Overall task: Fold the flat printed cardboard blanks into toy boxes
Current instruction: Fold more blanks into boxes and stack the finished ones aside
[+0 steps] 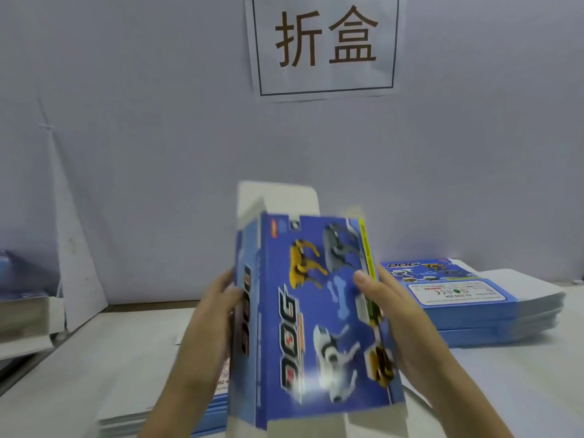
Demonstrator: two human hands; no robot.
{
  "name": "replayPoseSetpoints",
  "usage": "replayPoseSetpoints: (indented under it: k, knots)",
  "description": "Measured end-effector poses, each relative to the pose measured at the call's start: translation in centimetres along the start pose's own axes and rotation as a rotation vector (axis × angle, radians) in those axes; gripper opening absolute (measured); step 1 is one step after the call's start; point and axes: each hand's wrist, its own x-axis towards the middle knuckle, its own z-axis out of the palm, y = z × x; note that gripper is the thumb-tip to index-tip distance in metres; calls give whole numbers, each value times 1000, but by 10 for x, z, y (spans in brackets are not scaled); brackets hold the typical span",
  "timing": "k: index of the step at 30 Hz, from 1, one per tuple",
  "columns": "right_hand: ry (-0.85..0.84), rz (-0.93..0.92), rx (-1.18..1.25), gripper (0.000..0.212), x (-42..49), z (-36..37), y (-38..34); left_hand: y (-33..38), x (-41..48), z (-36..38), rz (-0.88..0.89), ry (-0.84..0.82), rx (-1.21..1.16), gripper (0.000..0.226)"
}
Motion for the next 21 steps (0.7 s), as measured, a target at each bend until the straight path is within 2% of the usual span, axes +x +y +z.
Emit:
replayPoseSetpoints:
  k: [1, 2, 4, 5, 8, 14, 17, 19, 21]
  knots:
    - [1, -3, -41, 28, 6, 6, -1, -1, -7, 2, 38, -85, 25, 27]
    - [8, -25, -81, 25, 4, 13, -2, -1, -11, 5, 58, -94, 44, 37]
    - [9, -37, -99, 30, 6, 18, -4, 1, -10, 9, 40, -91, 89, 83]
    - [-11, -57, -88, 33, 5, 20, -6, 3, -7, 11, 8, -83, 108, 95]
    - [-26, -50, -63, 39, 5, 19, -7, 9, -12, 9, -39, -89, 108, 78]
    - [-79, -94, -19, 42, 8, 16, -5, 18, -19, -3, 64, -251, 163, 102]
    - [-93, -179, -14, 50, 5, 13, -11, 23, -21, -4, 107, -225, 160, 115]
    - [-76, -247, -11, 60, 3, 13, -13, 24, -19, -6, 184, -219, 223, 108]
    - [-73, -291, -46, 67, 1, 13, -16, 26, -20, -8, 272, -211, 296, 90]
